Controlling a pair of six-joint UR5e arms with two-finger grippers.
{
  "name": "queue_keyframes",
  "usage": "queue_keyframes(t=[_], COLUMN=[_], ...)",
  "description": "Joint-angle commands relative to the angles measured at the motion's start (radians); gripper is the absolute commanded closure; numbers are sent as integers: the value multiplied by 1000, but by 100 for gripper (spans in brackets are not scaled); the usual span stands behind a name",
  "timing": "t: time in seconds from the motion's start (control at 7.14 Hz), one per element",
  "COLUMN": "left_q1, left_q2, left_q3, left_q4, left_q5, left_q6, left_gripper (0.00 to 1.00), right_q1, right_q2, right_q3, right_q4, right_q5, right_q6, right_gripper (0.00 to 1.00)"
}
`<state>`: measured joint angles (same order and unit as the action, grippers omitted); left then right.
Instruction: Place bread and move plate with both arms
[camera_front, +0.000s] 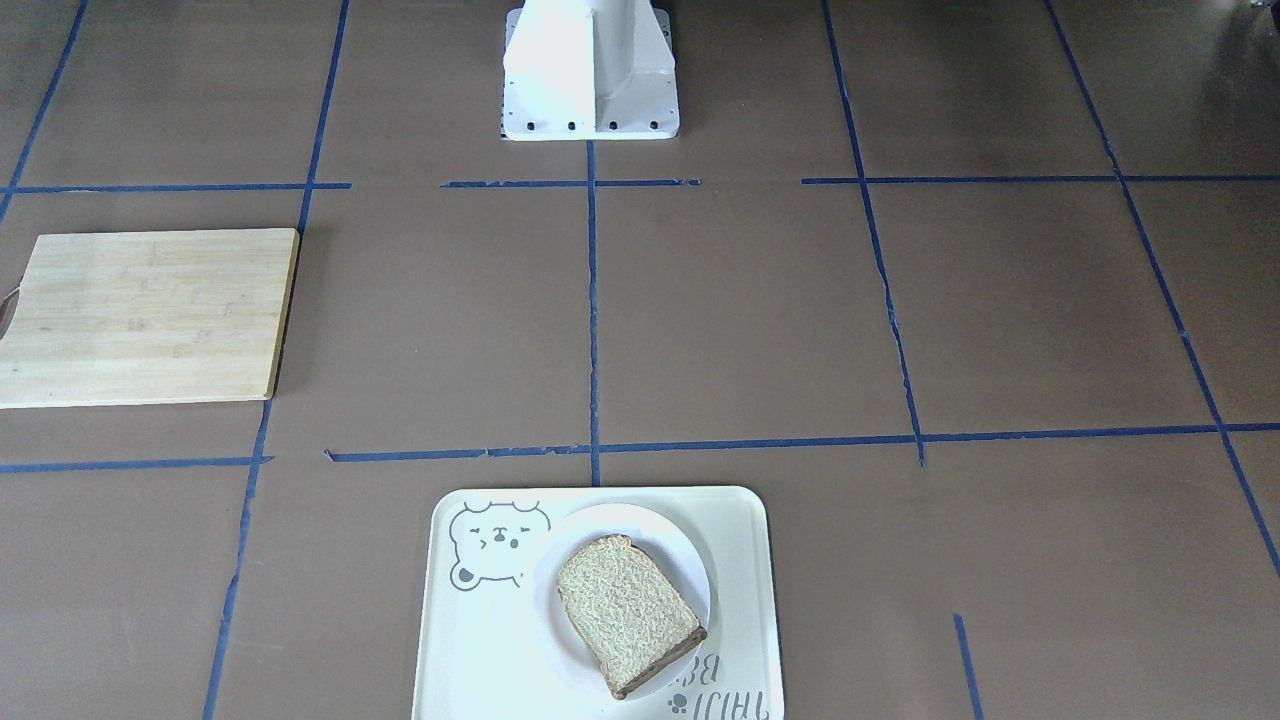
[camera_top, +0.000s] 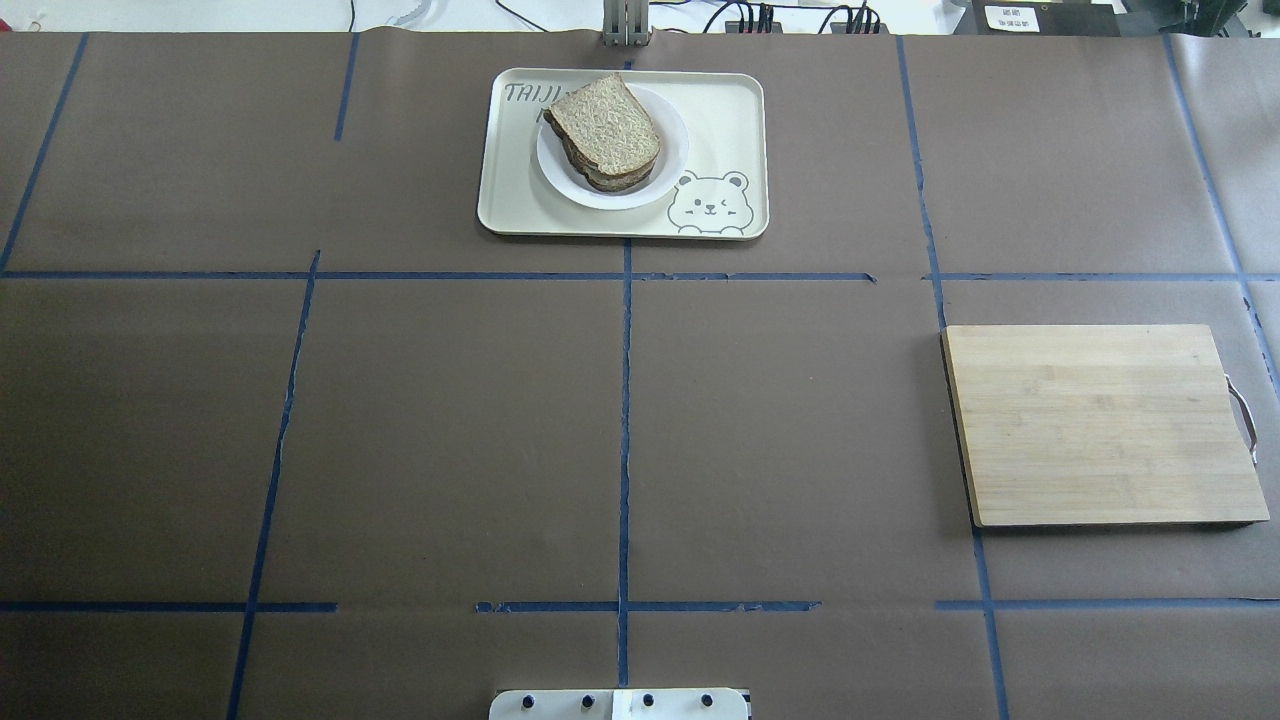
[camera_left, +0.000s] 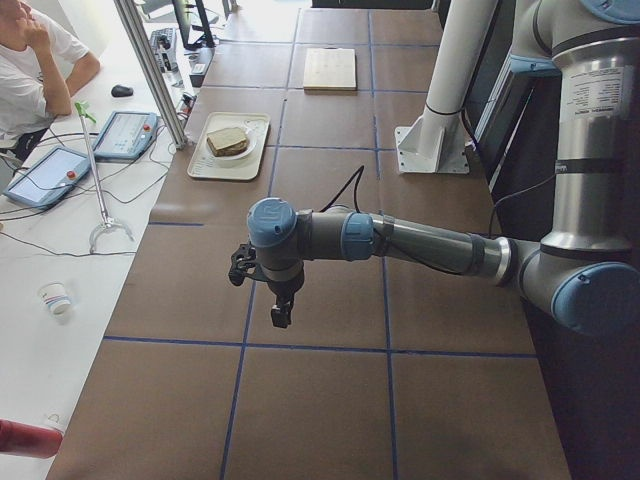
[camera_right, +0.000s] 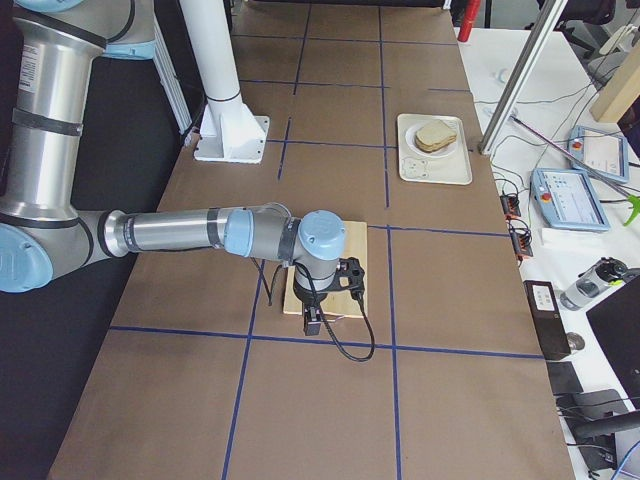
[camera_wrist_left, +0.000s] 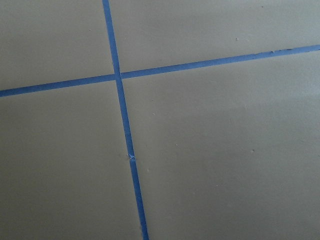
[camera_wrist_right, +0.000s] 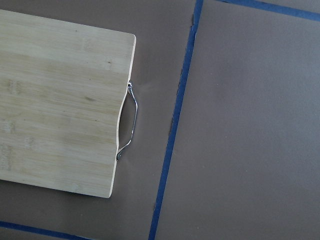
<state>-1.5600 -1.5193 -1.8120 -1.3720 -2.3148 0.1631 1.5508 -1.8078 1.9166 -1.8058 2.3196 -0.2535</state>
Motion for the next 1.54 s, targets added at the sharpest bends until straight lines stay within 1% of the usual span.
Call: queue_keyframes(t=[0.0, 0.28, 0.56, 0.7, 0.84, 1.4], left_q1=[0, 0, -14, -17, -18, -20], left_q2=[1, 7, -2, -1, 7, 13], left_q3=[19, 83, 66, 85, 76, 95], left_q4=[7, -5, -6, -4, -1, 5], left_q5=[50, -78, -71, -54, -14, -23], left_q6=[-4, -5, -1, -1, 1, -8], left_gripper=[0, 0, 0, 0, 0, 0], right_q1=[0, 0, 0, 0, 0, 0], right_q2=[4, 5, 13, 25, 27, 24], right_q3=[-4, -1, -4, -1, -5, -10], right_q4=[2, 3, 3, 2, 2, 3], right_q5=[1, 1, 3, 6, 6, 3], right_q6=[2, 2, 0, 0, 2, 5], right_gripper=[0, 0, 0, 0, 0, 0])
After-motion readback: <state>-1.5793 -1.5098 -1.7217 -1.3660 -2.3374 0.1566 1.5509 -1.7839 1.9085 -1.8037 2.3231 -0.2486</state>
